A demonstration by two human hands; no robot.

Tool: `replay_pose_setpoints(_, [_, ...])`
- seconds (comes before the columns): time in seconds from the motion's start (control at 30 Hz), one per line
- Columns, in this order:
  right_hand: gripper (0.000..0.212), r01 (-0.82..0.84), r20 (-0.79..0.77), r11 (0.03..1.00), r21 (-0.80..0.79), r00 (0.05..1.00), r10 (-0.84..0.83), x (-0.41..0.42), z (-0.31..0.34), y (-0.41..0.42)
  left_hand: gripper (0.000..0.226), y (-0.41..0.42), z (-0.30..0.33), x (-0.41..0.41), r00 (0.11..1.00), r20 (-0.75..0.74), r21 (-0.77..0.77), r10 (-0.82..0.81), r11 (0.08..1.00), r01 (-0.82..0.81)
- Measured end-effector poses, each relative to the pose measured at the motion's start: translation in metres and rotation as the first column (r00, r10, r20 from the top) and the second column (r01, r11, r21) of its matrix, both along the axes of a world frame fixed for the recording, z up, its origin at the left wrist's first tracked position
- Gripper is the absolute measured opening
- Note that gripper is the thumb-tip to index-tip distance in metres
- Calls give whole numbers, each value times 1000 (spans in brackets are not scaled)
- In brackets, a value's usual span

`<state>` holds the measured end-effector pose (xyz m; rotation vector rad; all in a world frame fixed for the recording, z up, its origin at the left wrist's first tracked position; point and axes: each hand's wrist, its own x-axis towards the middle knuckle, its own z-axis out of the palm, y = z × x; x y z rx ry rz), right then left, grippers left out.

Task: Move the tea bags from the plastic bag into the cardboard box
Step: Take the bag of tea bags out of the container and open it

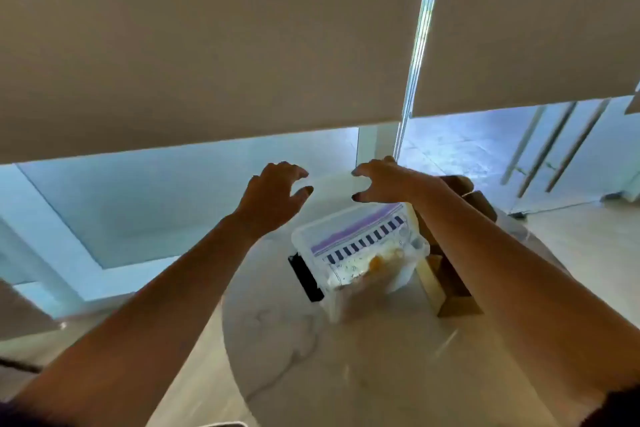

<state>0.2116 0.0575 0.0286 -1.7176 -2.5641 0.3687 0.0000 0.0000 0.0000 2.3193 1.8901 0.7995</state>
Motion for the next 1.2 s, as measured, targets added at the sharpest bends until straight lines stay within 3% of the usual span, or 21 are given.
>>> replay_pose_setpoints(0.17, [82, -18, 205, 929, -371, 973, 101, 3, -73, 5, 52, -21, -96, 25, 999, 41, -120, 16, 993, -11])
replay_pose_setpoints(0.27, [83, -19, 245, 892, -452, 959, 144, 4, -103, 19, 52, -23, -142, 32, 992, 121, -51, 30, 998, -24])
replay_pose_setpoints(0.43, [42, -119, 240, 908, -401, 943, 230, 9, -129, 32, 29, -32, -168, 49, 956, 268, 129, 119, 979, -158])
replay_pose_setpoints(0.57, [14, -251, 124, 938, -240, 950, 286, 10, -137, 28, 11, -36, -175, 60, 891, 438, 260, 116, 933, -249])
replay_pose_setpoints(0.67, [7, -339, 29, 941, 28, 941, 338, 15, -147, 27, 9, -44, -184, 69, 836, 542, 356, 89, 876, -324])
replay_pose_setpoints(0.73, [7, -308, -110, 912, 271, 931, 347, 22, -147, 27, 14, -54, -189, 79, 823, 564, 413, 64, 841, -349])
replay_pose_setpoints(0.83, [6, -106, -355, 838, 536, 872, 338, 35, -129, 17, 13, -74, -202, 97, 847, 530, 434, 37, 847, -308])
replay_pose_setpoints(1.0, [18, 100, -560, 720, 687, 705, 437, 75, -72, -19, 19, -88, -212, 110, 898, 399, 468, 188, 800, -375])
replay_pose_setpoints(1.1, [23, 112, -553, 663, 740, 662, 506, 99, -51, -39, 18, -87, -204, 115, 907, 376, 470, 191, 804, -364])
replay_pose_setpoints(1.2, [17, 41, -540, 695, 718, 663, 519, 113, -52, -49, 16, -78, -197, 119, 920, 318, 450, 228, 818, -358])
